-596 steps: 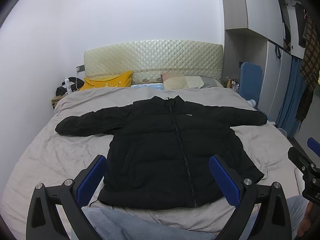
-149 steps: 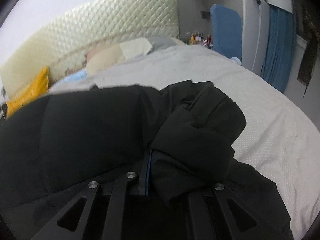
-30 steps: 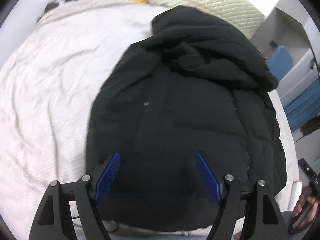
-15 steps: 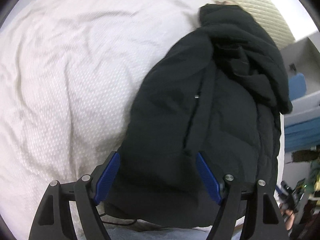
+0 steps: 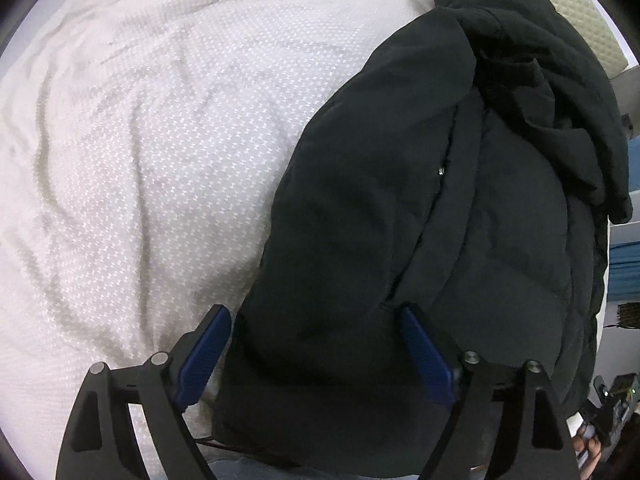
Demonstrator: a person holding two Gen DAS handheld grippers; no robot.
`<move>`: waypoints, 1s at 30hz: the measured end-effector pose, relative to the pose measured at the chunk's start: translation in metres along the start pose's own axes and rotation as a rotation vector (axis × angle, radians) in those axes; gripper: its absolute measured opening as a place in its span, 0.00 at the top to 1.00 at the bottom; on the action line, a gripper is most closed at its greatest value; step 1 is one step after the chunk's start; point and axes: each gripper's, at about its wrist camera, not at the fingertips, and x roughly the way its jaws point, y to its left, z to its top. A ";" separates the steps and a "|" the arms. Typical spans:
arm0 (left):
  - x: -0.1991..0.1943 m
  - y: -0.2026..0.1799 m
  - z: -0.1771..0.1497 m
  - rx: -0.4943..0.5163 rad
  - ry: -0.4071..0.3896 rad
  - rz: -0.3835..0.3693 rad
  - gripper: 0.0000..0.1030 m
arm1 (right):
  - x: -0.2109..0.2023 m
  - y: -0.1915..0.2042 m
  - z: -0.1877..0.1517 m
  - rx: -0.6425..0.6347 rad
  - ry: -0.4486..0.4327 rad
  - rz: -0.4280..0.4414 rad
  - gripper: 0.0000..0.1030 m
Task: Fold large clothes
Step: 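Lower both tools onto the jacket hem and close them on it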
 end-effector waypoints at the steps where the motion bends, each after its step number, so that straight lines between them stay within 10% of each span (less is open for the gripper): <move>1: 0.001 -0.003 0.000 0.001 -0.002 0.006 0.15 | -0.004 0.006 -0.002 -0.026 -0.018 0.011 0.18; 6: 0.008 -0.006 0.002 -0.028 0.029 -0.010 0.13 | -0.007 0.022 -0.007 -0.093 -0.037 0.072 0.25; 16: 0.022 -0.008 0.017 -0.010 0.149 -0.204 0.14 | 0.020 -0.008 -0.007 -0.005 0.018 -0.181 0.20; 20: 0.014 -0.026 0.013 0.049 0.130 -0.262 0.31 | 0.023 0.003 -0.008 -0.023 0.026 -0.095 0.21; 25: 0.017 -0.037 0.006 0.113 0.109 -0.303 0.54 | 0.022 0.020 -0.013 -0.110 -0.011 -0.114 0.60; 30: 0.015 -0.051 -0.002 0.168 0.058 -0.302 0.82 | 0.013 0.036 -0.022 -0.185 -0.083 -0.140 0.78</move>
